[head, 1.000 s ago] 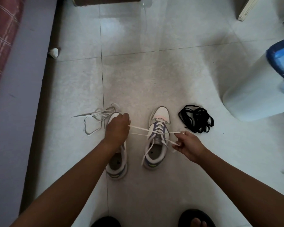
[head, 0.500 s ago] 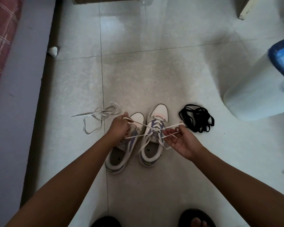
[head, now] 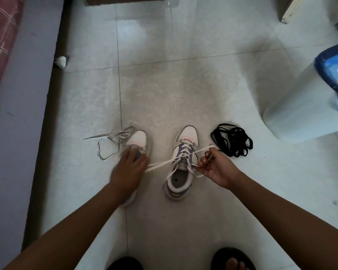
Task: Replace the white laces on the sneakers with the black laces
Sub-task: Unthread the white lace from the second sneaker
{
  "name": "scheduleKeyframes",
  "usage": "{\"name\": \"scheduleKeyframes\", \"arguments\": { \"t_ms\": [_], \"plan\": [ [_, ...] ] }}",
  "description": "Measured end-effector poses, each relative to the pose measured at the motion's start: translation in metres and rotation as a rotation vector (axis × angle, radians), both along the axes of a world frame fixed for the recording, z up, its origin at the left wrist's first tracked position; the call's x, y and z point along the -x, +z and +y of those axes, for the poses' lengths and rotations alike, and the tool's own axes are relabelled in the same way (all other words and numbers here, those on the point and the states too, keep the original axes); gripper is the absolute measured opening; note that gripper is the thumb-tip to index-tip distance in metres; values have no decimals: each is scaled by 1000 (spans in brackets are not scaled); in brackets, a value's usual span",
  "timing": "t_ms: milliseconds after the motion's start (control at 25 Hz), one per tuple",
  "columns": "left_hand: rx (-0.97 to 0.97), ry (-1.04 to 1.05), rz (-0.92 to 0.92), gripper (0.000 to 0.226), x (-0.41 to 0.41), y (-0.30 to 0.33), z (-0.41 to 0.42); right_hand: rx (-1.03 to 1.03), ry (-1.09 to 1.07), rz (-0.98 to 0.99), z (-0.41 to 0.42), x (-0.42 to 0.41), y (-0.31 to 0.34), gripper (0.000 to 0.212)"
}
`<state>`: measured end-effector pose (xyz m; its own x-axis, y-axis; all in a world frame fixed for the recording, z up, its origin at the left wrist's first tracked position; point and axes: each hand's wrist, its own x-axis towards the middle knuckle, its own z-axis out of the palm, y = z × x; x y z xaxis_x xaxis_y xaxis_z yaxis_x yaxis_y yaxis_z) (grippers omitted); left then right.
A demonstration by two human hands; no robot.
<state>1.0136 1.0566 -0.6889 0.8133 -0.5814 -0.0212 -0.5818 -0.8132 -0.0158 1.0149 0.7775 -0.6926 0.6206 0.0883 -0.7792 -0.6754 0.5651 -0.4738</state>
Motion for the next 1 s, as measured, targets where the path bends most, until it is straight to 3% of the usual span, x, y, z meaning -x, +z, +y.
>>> {"name": "scheduleKeyframes", "arguments": {
  "t_ms": [160,280,360,440,520,560,680,760,840,920,1000],
  "plan": [
    [-154,127,-5,40,-9,3,35,9,6,7,2,-1,1,39],
    [-206,303,248,33,-10,-1,30,20,22,10,3,-2,2,39],
    [-72,306,186,22,-9,4,16,39,44,3,3,-3,3,38],
    [221,242,166,27,-8,4,-13,75,83,-7,4,-6,5,37],
    [461,314,516,42,-13,11,-50,103,104,-18,6,-7,8,36],
    [469,373,653,44,-17,10,-66,114,107,-27,7,-8,9,35],
    [485,446,641,24,-26,15,-87,136,124,-52,8,-9,13,29],
    [578,532,733,18,-28,20,-88,133,132,-69,6,-9,15,27],
    [795,727,912,20,-32,28,-83,126,118,-68,4,-7,16,28],
    [1321,1068,1065,32,-44,36,-69,122,85,-41,2,-4,15,29],
    [1860,1225,1246,40,-57,37,-44,102,31,-7,0,0,12,29]
  ]
}}
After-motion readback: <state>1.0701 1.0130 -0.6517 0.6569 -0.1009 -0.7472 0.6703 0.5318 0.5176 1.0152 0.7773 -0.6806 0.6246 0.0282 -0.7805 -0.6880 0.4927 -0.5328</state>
